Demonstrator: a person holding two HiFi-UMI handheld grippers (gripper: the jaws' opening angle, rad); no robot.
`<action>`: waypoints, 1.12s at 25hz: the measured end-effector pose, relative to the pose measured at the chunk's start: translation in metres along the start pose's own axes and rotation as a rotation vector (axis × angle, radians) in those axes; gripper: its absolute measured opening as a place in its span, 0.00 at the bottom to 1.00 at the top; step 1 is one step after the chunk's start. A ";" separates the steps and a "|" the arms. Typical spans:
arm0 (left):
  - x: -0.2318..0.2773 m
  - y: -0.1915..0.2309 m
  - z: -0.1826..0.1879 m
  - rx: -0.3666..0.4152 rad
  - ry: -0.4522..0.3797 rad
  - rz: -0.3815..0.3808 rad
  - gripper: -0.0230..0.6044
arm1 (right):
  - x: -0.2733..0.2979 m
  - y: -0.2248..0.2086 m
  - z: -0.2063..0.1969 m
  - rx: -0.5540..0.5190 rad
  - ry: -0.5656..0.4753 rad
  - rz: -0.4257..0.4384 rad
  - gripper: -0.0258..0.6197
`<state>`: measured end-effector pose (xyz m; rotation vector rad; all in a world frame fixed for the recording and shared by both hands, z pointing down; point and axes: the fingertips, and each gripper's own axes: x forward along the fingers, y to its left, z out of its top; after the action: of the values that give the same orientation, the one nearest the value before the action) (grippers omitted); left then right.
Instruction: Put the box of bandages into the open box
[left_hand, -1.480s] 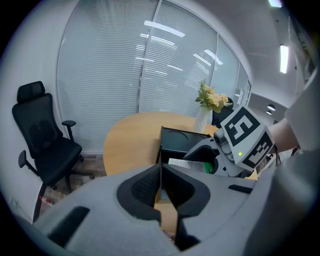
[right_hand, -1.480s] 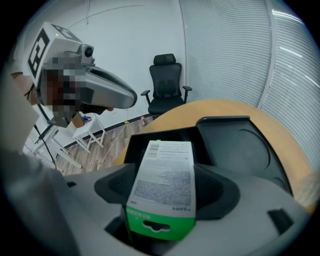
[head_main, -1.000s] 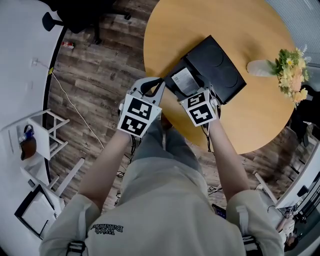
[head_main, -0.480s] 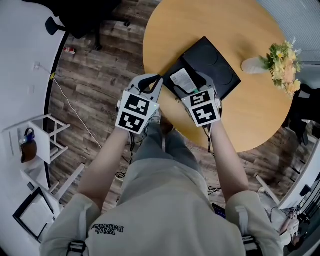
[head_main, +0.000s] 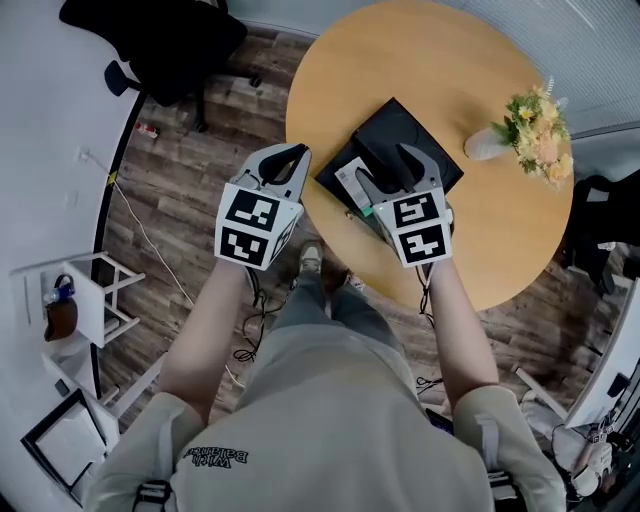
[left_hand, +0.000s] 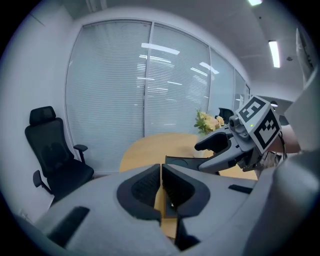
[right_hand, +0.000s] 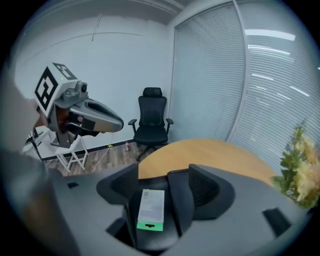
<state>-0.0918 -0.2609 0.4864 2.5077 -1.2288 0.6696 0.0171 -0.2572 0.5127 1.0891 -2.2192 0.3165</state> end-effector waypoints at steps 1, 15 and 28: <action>-0.003 0.001 0.009 0.009 -0.016 0.003 0.08 | -0.006 -0.004 0.008 -0.003 -0.022 -0.017 0.56; -0.046 -0.019 0.111 0.100 -0.200 -0.009 0.08 | -0.112 -0.030 0.106 0.052 -0.324 -0.104 0.23; -0.105 -0.054 0.203 0.221 -0.446 0.021 0.08 | -0.213 -0.032 0.169 -0.051 -0.572 -0.231 0.13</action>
<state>-0.0470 -0.2449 0.2568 2.9411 -1.3871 0.2637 0.0644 -0.2245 0.2450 1.5342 -2.5261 -0.1769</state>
